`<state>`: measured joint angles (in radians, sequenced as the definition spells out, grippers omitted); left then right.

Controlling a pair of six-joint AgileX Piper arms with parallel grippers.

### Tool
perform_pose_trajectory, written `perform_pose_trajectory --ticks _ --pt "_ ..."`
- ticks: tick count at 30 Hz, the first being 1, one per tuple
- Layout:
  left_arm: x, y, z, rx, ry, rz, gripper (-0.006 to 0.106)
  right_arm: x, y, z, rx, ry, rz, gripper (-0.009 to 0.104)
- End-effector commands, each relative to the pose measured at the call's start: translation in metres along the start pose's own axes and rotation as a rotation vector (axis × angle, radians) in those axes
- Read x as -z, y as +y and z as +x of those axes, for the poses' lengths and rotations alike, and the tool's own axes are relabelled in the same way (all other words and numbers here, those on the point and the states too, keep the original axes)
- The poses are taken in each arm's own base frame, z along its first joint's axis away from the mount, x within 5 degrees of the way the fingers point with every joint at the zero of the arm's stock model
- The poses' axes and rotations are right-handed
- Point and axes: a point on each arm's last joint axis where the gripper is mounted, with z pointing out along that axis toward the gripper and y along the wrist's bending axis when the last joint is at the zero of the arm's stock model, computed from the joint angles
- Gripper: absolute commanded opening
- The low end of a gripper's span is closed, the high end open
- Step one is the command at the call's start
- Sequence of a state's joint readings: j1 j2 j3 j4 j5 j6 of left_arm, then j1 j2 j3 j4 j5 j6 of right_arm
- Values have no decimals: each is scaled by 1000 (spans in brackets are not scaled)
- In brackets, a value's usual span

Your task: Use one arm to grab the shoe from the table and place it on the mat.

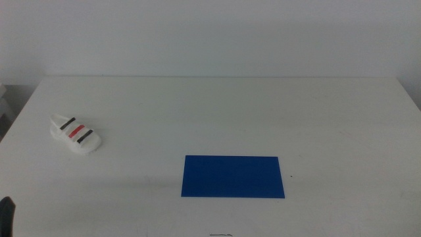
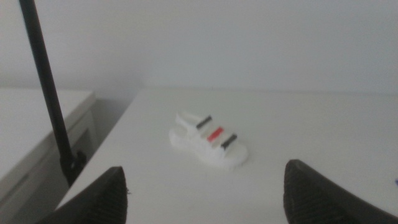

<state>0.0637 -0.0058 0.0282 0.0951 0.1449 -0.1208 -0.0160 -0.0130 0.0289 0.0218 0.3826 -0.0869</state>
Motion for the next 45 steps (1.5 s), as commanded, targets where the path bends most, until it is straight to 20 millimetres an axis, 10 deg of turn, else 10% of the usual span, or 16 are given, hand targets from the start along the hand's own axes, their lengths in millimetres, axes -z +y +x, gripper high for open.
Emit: perform_pose_trajectory --ticks 1,21,45 --pt "-2 -1 -22 5 -65 12 83 4 -1 -11 21 -93 9 94" --pt "-89 -6 -147 2 65 8 83 4 -1 -11 21 -93 9 94" --pt "-134 -3 -163 46 351 -55 81 4 -1 -11 21 -93 9 94"
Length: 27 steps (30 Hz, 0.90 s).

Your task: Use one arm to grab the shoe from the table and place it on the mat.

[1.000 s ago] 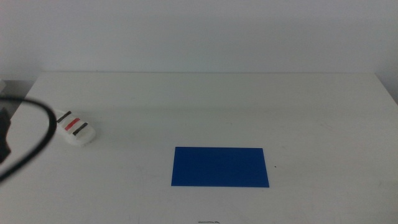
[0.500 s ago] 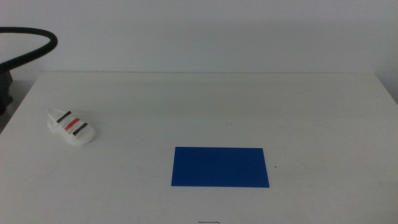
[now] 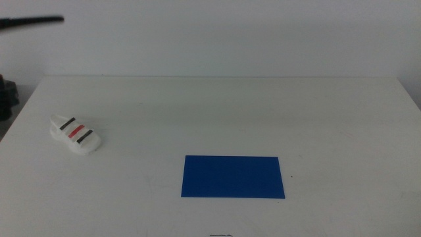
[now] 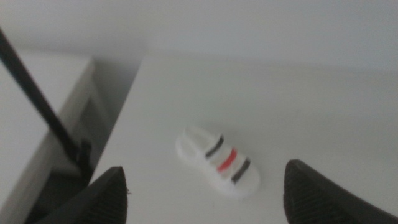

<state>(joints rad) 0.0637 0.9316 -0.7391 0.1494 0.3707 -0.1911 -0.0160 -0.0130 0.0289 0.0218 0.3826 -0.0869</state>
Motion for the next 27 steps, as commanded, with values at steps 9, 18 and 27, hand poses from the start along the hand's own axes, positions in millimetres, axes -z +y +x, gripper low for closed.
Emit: perform_pose_trajectory --ticks 9,18,27 --pt "-46 -5 -48 256 294 -63 68 4 -1 -11 21 -93 9 94" --pt "-109 -14 -74 422 533 -113 75 4 -1 -11 21 -93 9 94" --pt "-163 -21 -74 670 653 -197 81 4 -1 -11 21 -93 9 94"
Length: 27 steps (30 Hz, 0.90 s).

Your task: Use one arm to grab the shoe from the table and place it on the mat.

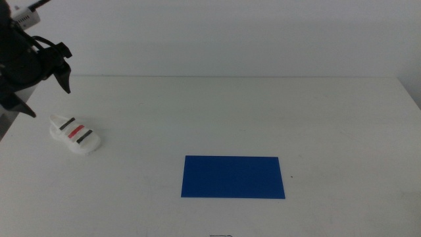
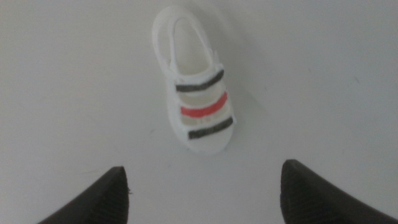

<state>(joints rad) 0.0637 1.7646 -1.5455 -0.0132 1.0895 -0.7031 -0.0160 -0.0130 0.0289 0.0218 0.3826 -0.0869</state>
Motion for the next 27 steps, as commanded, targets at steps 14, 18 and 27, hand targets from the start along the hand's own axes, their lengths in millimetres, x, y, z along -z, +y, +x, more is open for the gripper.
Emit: perform_pose_trajectory --ticks 14,18,27 --pt "-49 -25 -31 132 53 -78 81 4 -1 -11 21 -93 9 94" --pt "-66 -27 -36 127 82 -127 81 4 -1 -11 21 -93 9 94" --pt "-97 -27 -38 139 124 -180 81 4 -1 -11 21 -93 9 94"
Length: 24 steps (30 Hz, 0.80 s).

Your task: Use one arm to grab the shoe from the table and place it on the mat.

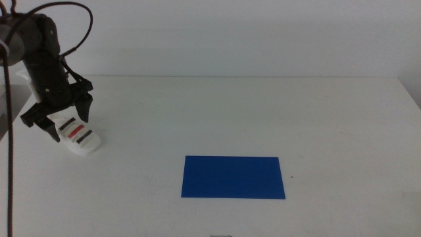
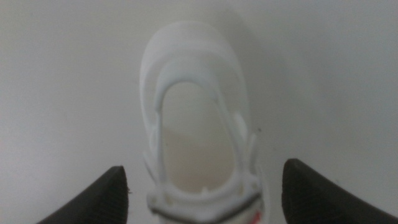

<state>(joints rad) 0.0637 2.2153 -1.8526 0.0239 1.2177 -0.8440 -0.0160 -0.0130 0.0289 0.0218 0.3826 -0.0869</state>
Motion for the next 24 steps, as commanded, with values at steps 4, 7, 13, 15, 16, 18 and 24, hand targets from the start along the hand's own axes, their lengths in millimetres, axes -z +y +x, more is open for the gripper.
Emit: perform_pose_trajectory --ticks 4,7,13,15,16,18,24 --pt "24 0 -1 23 -30 23 79 4 -1 -11 21 -93 9 94" --pt "17 -1 -1 26 -20 15 77 4 -1 -11 21 -93 9 94" --pt "14 -1 -2 25 -20 11 58 4 -1 -11 21 -93 9 94" --pt "14 -2 -1 26 -19 15 47 4 -1 -11 21 -93 9 94" --pt "14 -2 -1 28 -13 19 41 4 -1 -11 21 -93 9 94" --pt "20 -1 3 58 23 24 25 4 -1 -11 21 -93 9 94" --pt "51 -2 19 -5 -30 3 2 4 -1 -11 21 -93 9 94"
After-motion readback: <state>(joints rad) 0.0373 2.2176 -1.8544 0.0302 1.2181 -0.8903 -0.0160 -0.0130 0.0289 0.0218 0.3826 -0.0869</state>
